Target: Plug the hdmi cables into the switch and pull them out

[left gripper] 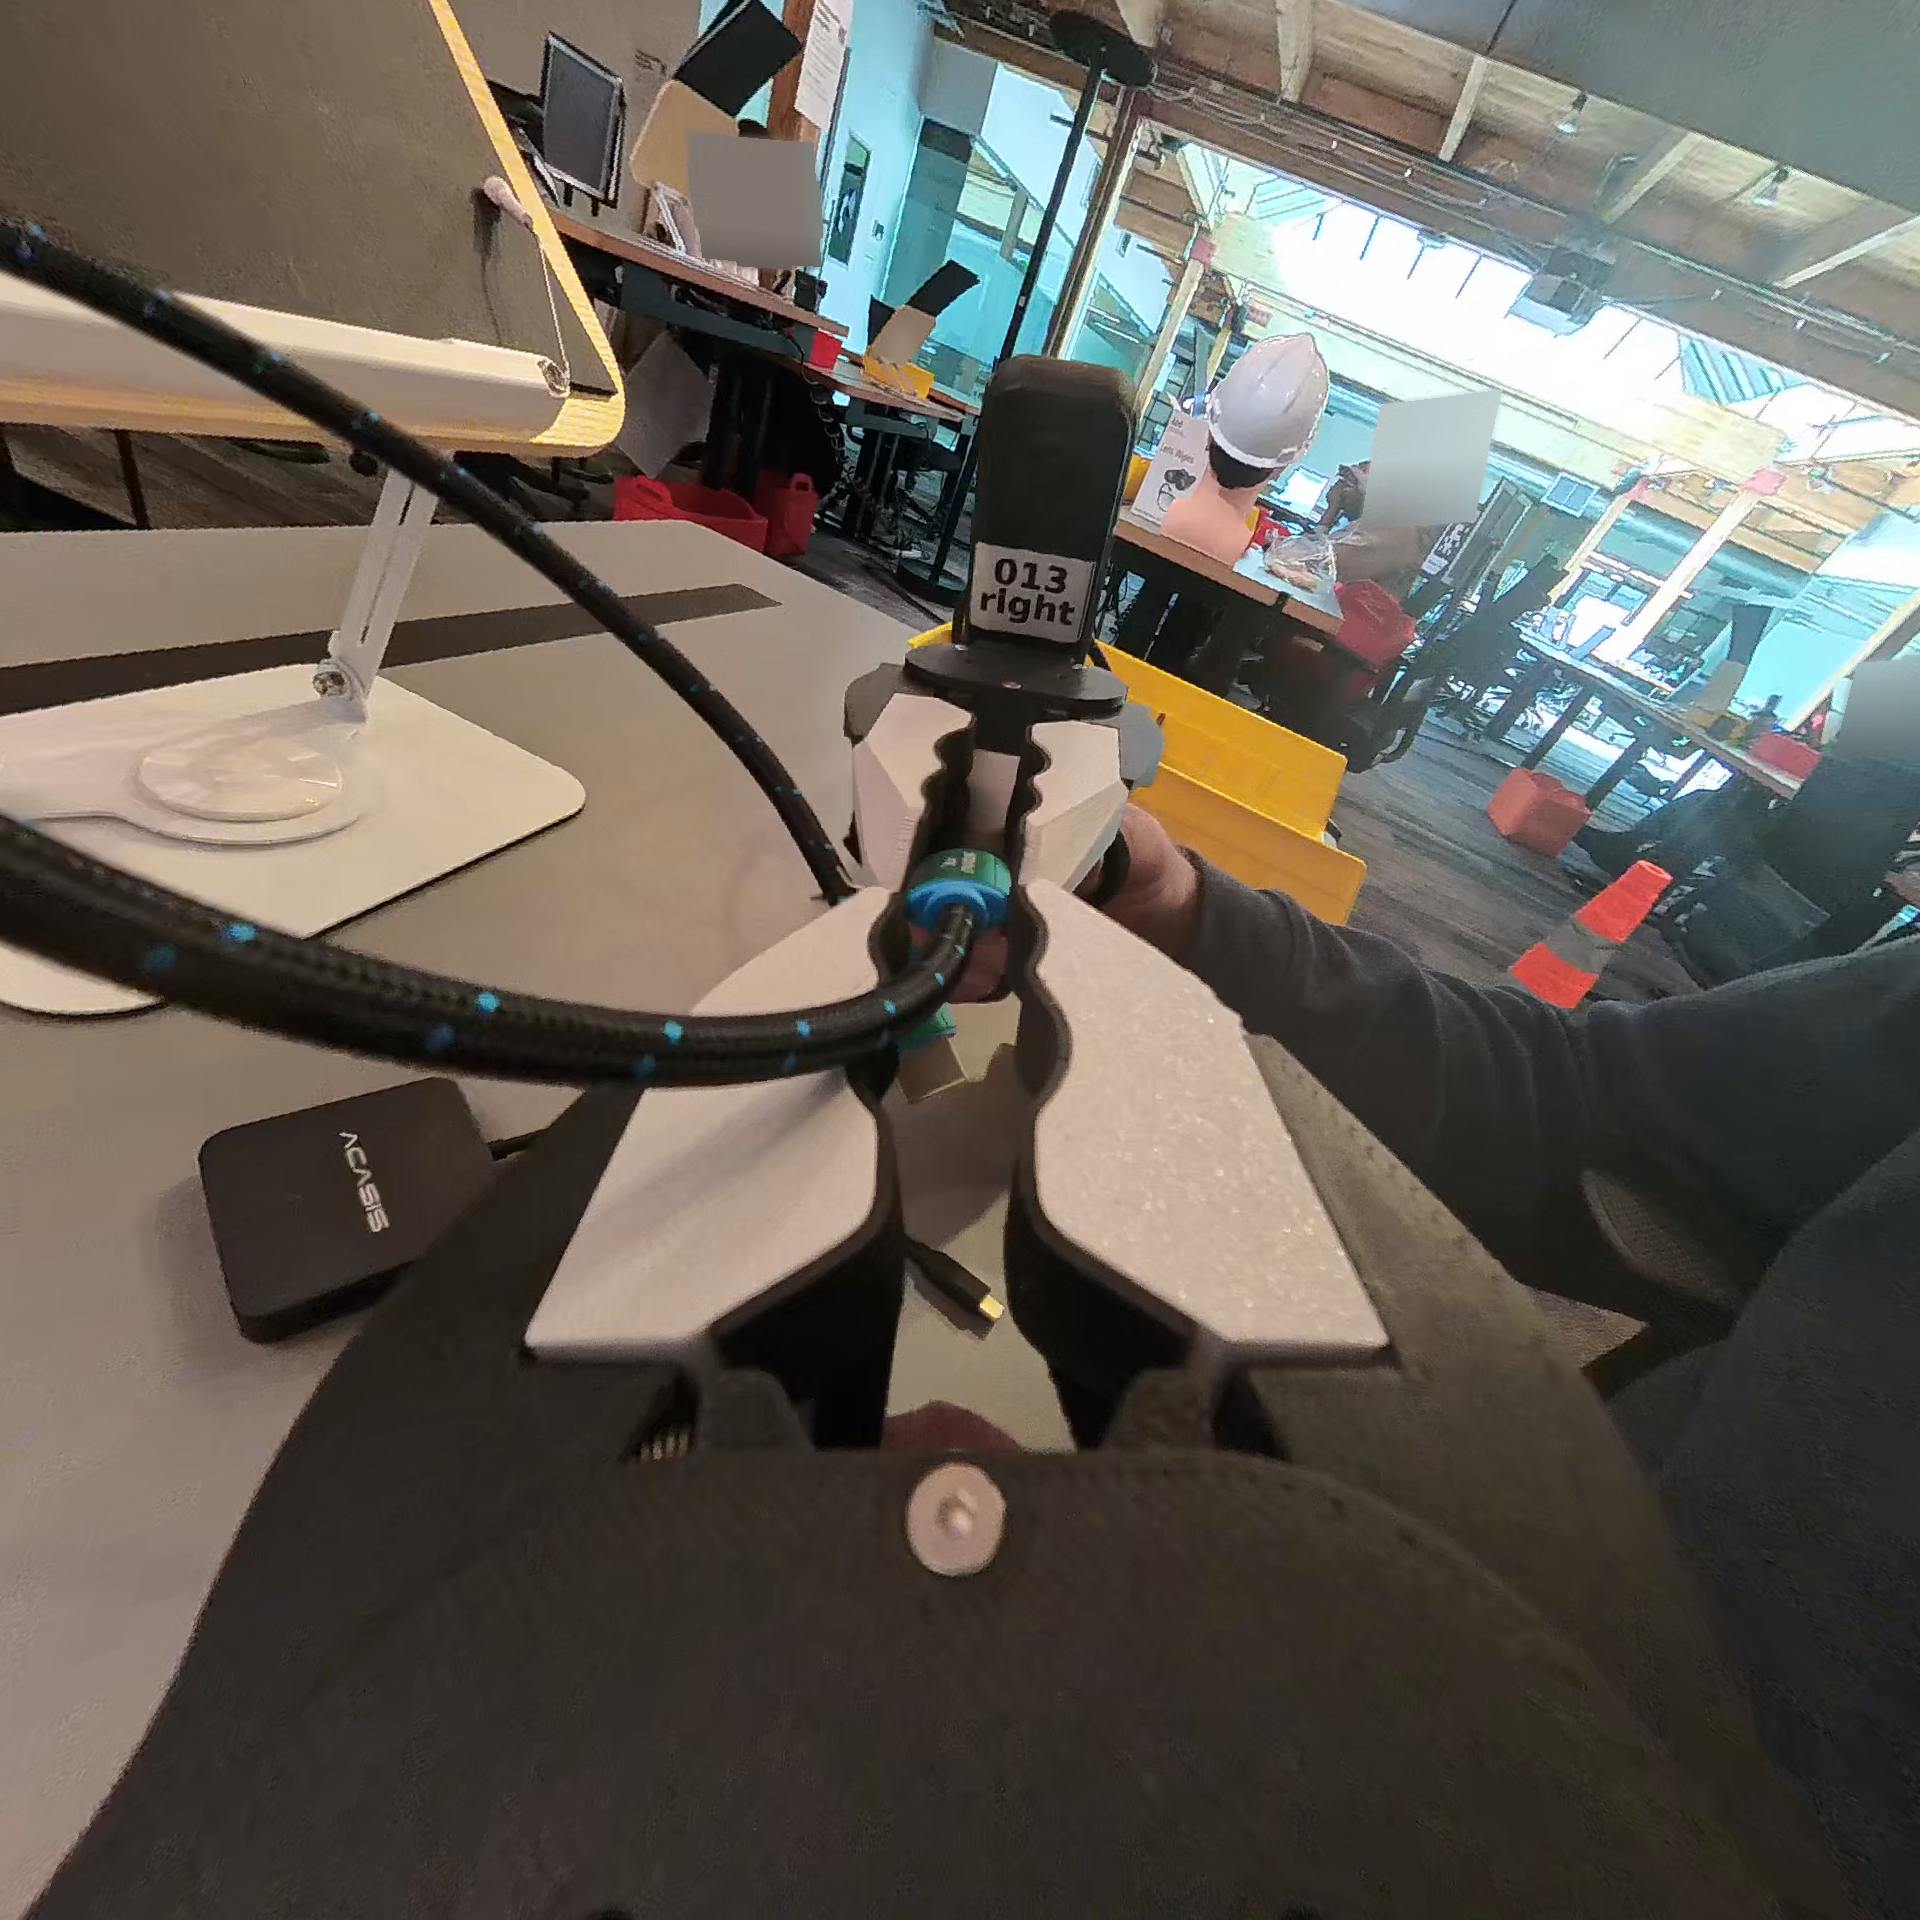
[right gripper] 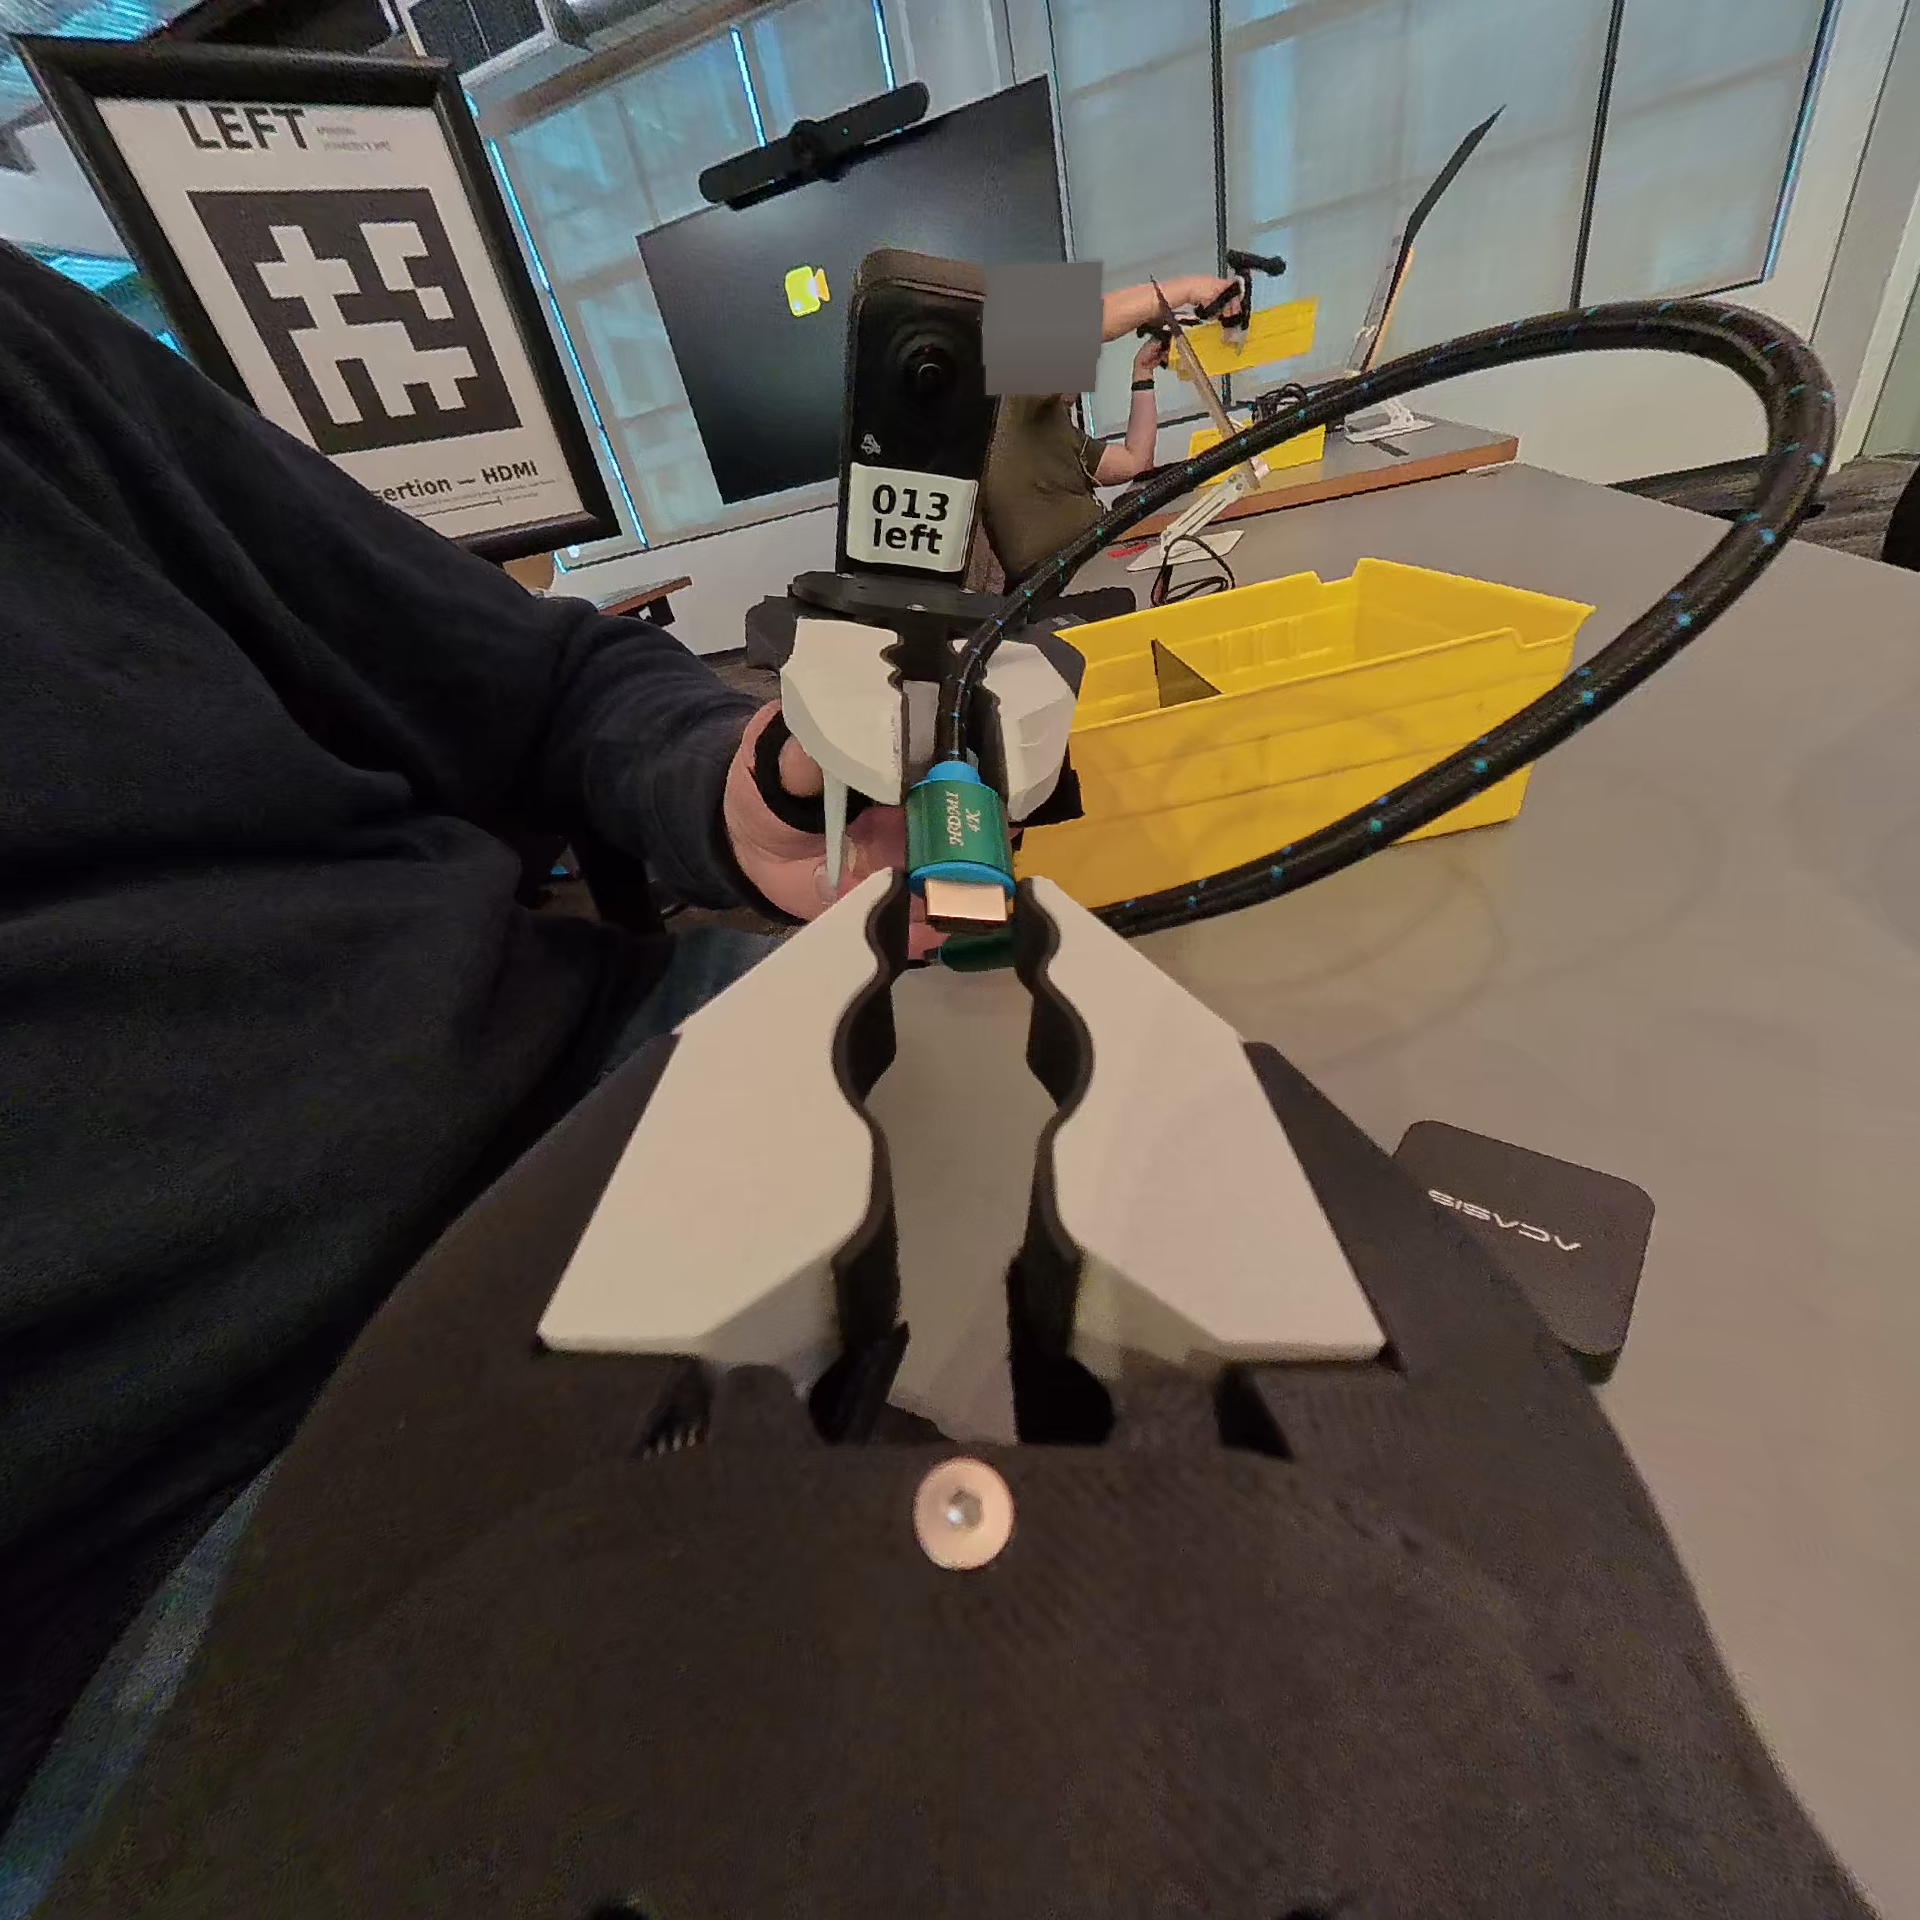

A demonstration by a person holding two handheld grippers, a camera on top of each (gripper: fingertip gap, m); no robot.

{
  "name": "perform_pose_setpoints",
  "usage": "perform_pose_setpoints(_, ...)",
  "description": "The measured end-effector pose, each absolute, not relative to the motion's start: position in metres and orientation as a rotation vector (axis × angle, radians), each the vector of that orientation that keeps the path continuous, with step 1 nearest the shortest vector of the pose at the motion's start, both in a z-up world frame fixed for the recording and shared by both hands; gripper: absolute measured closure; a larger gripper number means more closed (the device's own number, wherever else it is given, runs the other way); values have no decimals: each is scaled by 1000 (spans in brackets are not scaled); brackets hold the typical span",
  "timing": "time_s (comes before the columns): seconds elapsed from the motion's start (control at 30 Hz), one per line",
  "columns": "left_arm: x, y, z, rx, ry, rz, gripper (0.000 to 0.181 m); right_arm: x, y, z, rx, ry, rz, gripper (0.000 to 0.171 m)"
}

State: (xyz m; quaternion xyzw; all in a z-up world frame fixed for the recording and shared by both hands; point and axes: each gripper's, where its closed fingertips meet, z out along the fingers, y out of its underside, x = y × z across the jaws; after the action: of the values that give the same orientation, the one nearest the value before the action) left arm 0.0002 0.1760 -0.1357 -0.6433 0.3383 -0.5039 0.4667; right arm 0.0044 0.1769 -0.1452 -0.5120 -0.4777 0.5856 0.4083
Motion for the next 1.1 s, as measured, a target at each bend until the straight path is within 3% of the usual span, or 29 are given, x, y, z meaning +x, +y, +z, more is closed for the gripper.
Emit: perform_pose_setpoints(1.1, 7, 171, -146, -1601, 922, -1204, 161, -1, 170, -152, -1297, -1286, 1399, 154)
